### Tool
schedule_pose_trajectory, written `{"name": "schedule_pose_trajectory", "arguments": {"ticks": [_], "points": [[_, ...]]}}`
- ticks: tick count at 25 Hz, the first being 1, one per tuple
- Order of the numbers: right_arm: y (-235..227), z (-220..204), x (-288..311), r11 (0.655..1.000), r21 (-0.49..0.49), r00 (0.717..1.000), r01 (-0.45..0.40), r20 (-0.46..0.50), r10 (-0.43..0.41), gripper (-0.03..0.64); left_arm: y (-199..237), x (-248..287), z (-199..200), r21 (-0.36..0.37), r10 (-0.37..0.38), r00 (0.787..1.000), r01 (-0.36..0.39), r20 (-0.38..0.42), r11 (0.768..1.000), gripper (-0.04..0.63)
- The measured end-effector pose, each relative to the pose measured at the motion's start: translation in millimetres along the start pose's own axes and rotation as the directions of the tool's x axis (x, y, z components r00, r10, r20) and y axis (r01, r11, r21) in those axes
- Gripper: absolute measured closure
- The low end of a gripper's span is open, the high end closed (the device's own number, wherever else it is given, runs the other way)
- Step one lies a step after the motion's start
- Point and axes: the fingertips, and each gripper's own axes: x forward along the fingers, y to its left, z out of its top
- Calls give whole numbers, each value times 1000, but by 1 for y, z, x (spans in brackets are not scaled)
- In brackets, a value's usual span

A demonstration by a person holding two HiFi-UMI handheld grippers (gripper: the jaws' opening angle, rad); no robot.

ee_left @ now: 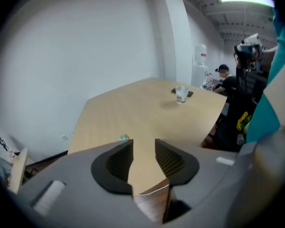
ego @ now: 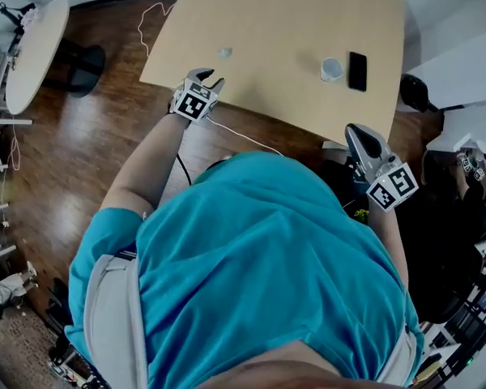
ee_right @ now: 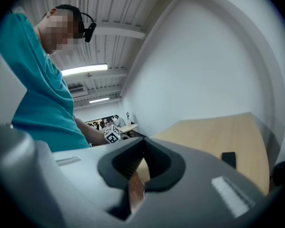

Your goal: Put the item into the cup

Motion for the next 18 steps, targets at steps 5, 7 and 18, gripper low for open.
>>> {"name": "schedule_pose_trajectory", "arguments": {"ticks": [5,7,18], "points": [[-28,-5,3,996,43,996,83,-40,-82,615,49,66,2,-7,-4,995,3,-103,1000,463],[-32,-13,7,989,69,990,129,-62,-125,615,65,93,2,-11,-16,993,15,-118,1000,463],[-51,-38,44,972,106,975,209,-102,-199,614,96,154,-39,17,12,947,-7,-322,1000,503]]}}
